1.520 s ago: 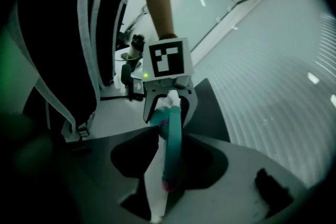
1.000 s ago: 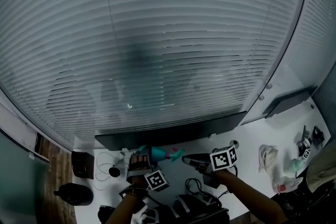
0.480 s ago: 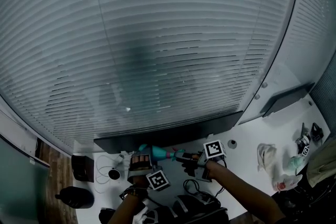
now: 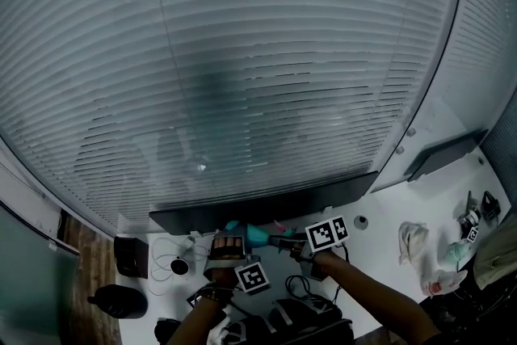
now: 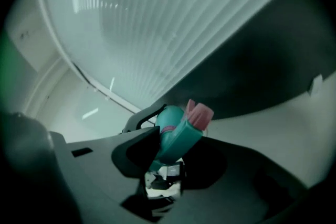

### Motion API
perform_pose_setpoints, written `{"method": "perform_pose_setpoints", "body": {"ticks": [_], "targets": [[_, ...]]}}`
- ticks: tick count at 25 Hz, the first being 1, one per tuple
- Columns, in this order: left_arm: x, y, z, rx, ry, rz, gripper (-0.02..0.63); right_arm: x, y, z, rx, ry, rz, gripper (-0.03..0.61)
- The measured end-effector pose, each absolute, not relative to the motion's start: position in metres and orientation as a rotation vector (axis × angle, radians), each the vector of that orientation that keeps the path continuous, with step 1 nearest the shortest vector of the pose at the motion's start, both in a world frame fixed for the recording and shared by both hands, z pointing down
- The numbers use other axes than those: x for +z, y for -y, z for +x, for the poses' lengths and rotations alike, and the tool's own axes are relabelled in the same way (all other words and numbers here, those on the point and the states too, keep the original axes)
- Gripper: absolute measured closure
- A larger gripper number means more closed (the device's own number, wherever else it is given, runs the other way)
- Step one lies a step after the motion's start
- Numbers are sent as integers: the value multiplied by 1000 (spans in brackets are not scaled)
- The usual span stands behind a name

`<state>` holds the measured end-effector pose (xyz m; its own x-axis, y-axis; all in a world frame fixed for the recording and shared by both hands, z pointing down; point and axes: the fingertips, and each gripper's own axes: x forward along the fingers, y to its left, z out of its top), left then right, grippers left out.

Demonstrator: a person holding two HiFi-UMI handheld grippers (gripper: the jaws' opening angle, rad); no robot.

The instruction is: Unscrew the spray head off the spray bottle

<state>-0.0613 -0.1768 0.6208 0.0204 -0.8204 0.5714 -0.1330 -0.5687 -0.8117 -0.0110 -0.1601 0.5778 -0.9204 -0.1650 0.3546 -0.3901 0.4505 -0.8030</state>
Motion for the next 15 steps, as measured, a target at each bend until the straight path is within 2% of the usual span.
{"method": "perform_pose_setpoints", "body": {"ticks": [4,9,15], "targets": [[627,164,-57,-1603,-841,-1859,241,579,141,-12,990,2508,386,456],[645,133,-50,-1618,-616,-2160,241,581,110,-17,239,2450,226,457],[675,78,-41,-1652,-191,-2563,241,599,60,-21,-717,2077,-156,457]]}}
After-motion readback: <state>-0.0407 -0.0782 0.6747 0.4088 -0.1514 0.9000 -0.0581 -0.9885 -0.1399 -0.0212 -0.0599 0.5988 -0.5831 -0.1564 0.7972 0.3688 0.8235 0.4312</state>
